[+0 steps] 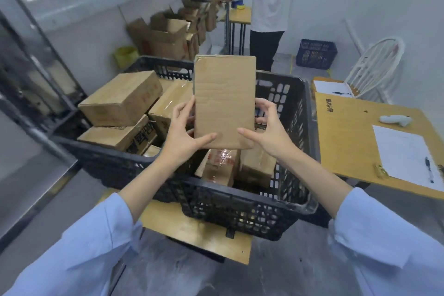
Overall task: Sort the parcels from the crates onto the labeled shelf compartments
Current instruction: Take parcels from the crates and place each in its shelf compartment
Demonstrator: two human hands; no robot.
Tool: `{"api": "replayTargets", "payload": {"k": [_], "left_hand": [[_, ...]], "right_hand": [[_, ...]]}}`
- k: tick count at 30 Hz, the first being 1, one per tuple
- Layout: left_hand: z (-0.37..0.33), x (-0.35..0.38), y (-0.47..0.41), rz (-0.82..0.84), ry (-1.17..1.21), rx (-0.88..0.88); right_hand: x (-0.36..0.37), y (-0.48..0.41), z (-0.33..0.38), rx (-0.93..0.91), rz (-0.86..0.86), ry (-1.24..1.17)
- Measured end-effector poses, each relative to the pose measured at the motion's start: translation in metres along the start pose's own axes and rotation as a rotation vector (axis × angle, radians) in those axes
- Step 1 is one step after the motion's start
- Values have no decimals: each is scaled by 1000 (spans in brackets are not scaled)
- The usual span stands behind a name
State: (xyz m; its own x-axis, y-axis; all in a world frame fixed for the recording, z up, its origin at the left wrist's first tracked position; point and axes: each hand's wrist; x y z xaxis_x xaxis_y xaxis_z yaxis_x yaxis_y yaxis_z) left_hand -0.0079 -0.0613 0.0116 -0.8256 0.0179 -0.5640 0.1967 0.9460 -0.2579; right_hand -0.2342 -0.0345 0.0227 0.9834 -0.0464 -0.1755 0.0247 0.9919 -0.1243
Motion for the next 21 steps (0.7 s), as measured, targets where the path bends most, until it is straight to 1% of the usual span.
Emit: {"api": "replayTargets", "payload": {"k": [4, 8, 11, 16, 21], "left_hand": [[-3, -29, 32, -133, -42, -8], [-11, -57, 66, -229, -21, -78], [-13, -81, 90, -316, -61, -111], [-13, -124, 135, -437, -93, -231], [-11, -161, 195, -609, -96, -355]], "right_hand": [[17, -1, 16, -36, 104, -28], [46, 3, 29, -75, 244, -22], [75, 8, 40, -121, 360, -25], [128, 13, 63, -125, 554, -143], [191, 25, 82, -125, 705, -212]]}}
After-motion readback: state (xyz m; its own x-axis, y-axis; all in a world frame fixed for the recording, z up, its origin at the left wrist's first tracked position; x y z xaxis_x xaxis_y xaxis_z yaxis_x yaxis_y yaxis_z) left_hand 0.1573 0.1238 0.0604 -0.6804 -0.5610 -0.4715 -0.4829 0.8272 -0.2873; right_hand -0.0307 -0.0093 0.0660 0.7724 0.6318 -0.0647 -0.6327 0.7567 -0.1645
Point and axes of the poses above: each hand's wrist, its own y-axis away from the middle knuckle, its own x-axis out of the palm, z = x × y, and after that the axes turned 11 degrees about -y, right-handed
